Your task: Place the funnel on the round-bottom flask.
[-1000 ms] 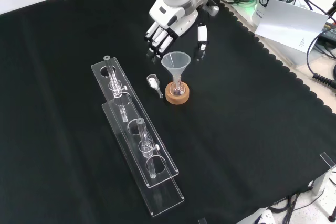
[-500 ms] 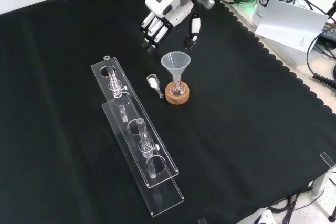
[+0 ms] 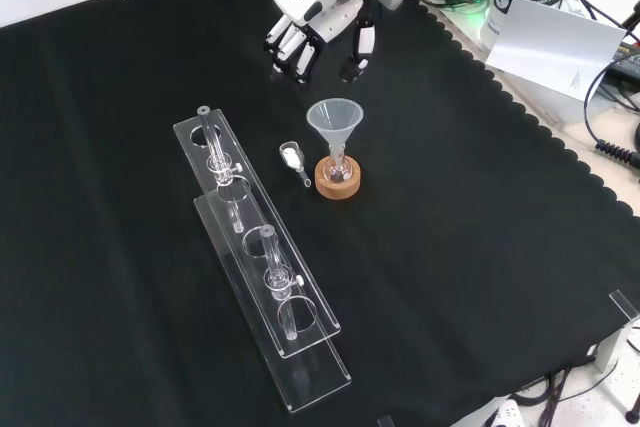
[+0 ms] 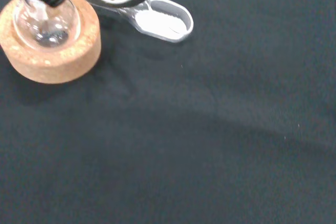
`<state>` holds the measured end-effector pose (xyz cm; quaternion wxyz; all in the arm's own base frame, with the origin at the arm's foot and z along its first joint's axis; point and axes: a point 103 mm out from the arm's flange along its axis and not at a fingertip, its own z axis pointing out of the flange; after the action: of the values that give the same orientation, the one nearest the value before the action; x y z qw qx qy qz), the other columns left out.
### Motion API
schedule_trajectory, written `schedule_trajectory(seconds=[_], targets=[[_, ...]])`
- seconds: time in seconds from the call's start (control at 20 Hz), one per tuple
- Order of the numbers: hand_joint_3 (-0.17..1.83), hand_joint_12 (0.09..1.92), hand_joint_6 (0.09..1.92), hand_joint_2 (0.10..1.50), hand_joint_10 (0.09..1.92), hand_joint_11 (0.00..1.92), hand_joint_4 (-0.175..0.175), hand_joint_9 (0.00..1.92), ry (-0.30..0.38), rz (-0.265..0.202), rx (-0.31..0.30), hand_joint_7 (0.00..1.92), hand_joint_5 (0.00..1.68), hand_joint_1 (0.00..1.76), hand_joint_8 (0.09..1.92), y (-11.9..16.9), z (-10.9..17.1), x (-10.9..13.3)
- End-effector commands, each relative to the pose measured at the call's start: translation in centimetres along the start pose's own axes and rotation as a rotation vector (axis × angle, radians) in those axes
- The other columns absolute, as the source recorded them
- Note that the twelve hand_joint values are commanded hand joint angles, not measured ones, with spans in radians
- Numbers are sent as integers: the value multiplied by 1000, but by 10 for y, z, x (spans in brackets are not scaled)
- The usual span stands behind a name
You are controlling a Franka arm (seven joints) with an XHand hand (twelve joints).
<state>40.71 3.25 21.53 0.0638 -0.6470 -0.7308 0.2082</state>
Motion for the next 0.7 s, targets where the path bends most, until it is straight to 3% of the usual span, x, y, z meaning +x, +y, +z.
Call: schedule_trajectory(seconds=[0.05,0.7], targets=[[638,1426,684,668,696,142,-15,429,22,10,34,74,667,911,708,5,23,-2],[649,1419,760,693,699,158,-17,446,41,18,2,89,677,828,716,16,39,13]])
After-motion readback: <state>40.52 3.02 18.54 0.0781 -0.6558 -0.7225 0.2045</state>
